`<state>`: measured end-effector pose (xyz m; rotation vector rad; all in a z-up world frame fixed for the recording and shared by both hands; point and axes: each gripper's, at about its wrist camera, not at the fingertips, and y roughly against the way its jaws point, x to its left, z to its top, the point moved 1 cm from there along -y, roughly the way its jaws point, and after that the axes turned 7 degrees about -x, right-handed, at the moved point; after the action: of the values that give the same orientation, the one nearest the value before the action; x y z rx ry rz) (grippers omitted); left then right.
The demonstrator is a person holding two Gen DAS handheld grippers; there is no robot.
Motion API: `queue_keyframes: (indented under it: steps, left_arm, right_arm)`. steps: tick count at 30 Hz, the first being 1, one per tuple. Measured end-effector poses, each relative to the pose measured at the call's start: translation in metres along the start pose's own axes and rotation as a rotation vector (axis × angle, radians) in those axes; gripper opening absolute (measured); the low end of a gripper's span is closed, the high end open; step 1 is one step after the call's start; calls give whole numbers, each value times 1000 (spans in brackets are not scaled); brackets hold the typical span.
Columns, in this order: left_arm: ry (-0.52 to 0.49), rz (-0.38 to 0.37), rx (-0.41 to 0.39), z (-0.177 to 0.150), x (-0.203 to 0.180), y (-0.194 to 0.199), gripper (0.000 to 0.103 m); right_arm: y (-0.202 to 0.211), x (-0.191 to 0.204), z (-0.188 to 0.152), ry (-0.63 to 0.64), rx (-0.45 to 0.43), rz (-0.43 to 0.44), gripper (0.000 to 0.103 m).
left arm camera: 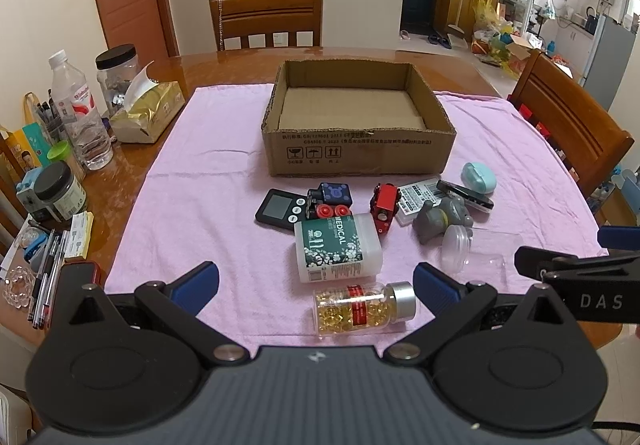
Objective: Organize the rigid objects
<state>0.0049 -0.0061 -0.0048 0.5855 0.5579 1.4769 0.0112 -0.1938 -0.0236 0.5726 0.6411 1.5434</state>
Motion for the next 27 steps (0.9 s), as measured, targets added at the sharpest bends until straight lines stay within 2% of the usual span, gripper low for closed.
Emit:
queue_keyframes:
  steps: [27]
  left_arm:
    - [3, -7, 1, 2, -5, 1, 102]
  right_arm:
    - [2, -3, 1, 10, -3, -3, 103]
